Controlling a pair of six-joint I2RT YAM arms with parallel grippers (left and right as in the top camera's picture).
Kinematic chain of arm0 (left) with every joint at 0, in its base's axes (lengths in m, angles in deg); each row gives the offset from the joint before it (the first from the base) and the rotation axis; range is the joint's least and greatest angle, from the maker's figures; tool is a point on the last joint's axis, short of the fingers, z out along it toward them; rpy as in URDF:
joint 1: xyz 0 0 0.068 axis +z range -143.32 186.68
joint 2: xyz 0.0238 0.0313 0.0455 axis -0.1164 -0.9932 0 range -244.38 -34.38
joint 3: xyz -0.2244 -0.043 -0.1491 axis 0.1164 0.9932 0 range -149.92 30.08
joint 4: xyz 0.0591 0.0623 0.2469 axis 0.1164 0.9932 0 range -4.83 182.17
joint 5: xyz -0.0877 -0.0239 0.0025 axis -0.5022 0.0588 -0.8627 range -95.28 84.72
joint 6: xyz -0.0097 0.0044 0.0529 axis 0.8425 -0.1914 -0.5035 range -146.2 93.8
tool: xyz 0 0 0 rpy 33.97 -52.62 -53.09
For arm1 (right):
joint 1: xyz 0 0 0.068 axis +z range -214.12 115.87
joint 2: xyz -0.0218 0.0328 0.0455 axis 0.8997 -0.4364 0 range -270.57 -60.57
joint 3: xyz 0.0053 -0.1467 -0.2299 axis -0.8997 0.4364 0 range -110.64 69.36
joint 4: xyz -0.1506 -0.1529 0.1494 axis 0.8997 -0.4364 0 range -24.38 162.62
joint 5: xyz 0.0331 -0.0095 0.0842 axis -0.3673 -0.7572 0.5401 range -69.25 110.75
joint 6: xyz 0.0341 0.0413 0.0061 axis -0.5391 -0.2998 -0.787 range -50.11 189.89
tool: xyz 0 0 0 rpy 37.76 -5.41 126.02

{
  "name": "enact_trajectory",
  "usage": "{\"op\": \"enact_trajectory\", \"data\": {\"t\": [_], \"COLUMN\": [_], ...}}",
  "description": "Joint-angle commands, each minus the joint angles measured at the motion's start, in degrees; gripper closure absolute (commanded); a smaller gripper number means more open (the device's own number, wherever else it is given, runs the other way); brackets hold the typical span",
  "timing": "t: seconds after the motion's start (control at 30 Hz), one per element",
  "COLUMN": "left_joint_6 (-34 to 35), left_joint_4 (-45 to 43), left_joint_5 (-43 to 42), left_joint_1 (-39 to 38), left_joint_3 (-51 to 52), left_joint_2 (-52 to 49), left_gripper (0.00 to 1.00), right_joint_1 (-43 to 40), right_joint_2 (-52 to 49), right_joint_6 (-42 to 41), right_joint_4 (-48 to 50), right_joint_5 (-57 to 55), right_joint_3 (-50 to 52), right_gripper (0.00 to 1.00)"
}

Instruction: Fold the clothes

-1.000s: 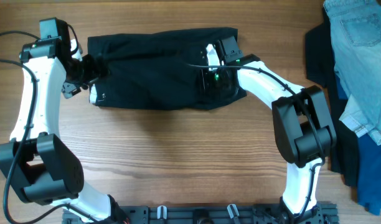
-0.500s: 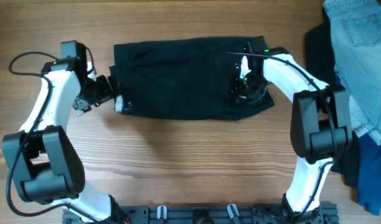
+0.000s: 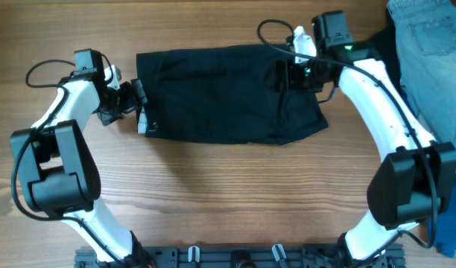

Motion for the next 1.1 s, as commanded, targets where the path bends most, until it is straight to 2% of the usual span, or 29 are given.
{"op": "enact_trajectory", "data": {"t": [0.0,0.13,0.23,0.27,0.3,0.33,0.43,0.57,0.7,0.8,0.9,1.07], "left_joint_6": [-3.58,-3.69,-3.65,-3.54,-3.15,-2.75,-1.66,-1.73,-3.50,-4.02,-8.41,-9.25], "left_joint_4": [-1.73,-2.91,-2.95,-2.97,-2.99,-2.99,-2.91,-2.36,4.24,11.76,20.50,27.36], "left_joint_5": [-6.86,-6.91,-6.69,-6.67,-6.67,-6.67,-5.53,-4.52,-2.29,0.72,2.32,5.18], "left_joint_1": [-0.63,-3.72,-5.66,-6.08,-6.40,-6.56,-6.58,-6.58,-6.54,-6.54,-6.54,-6.54], "left_joint_3": [0.31,0.31,0.31,0.31,0.31,0.31,0.31,0.28,-0.83,-4.24,-9.57,-16.17], "left_joint_2": [-3.89,-7.43,-10.75,-11.76,-12.83,-13.70,-14.71,-14.49,-9.97,-4.72,0.68,7.26], "left_gripper": [0.00,0.02,0.13,0.22,0.46,0.55,0.96,0.96,0.96,0.96,0.96,0.96], "right_joint_1": [-2.27,-4.37,-5.51,-5.75,-5.99,-6.12,-6.25,-6.25,-5.79,-4.76,-4.00,-3.98], "right_joint_2": [0.63,0.63,0.63,0.63,0.63,0.63,0.61,0.61,0.17,-0.57,-1.05,-1.05], "right_joint_6": [0.96,-0.46,-0.46,-0.44,-0.46,-0.50,-2.23,-2.19,-2.21,-3.37,-3.63,-3.76], "right_joint_4": [-0.04,0.31,0.57,0.79,1.29,1.64,2.89,3.06,1.11,2.78,5.51,8.00], "right_joint_5": [-1.22,-1.64,-1.66,-1.68,-1.66,-1.64,-1.75,-1.81,0.28,0.50,1.31,3.23], "right_joint_3": [-0.57,-0.57,-0.57,-0.57,-0.57,-0.57,-0.57,-0.57,-0.11,2.64,6.43,10.71], "right_gripper": [0.07,0.07,0.07,0.07,0.07,0.07,0.09,0.19,0.32,0.36,0.38,0.43]}}
